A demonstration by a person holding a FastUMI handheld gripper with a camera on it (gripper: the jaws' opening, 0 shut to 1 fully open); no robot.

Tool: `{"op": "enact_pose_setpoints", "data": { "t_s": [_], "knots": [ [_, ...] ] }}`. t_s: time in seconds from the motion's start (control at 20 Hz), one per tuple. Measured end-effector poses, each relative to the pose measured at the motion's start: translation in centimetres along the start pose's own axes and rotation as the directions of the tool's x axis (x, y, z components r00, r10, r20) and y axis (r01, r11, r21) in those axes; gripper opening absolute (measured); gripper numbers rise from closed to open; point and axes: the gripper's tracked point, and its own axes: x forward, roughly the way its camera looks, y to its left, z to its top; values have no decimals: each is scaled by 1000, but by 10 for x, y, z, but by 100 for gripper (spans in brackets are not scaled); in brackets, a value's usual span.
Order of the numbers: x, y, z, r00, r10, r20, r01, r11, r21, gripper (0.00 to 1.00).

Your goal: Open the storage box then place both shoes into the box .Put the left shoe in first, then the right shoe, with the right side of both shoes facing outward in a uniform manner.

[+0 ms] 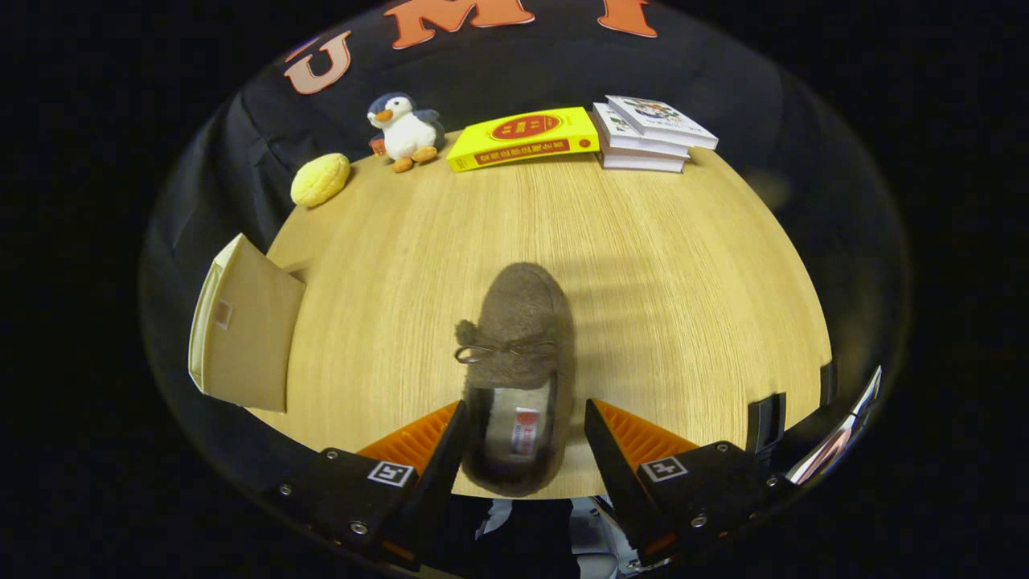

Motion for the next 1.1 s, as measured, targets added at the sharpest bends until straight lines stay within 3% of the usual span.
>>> {"op": "enact_pose_setpoints", "data": {
  "t_s": [0.25,0.5,0.65,0.7,0.8,0.85,0.95,1.1],
  "knots": [
    [37,-20,8,996,-63,65,67,995,-68,72],
    [62,-18,15,996,-39,82,38,999,6,51],
    [66,-13,14,998,-12,55,10,999,38,31],
    [67,-14,14,999,-8,50,6,999,44,28],
    [65,-20,16,998,-17,54,13,998,65,22],
    [63,-22,15,998,-28,52,24,996,83,12],
    [58,-18,14,999,-25,41,21,993,112,4],
    [37,0,22,999,-11,52,4,993,117,4]
  ]
}}
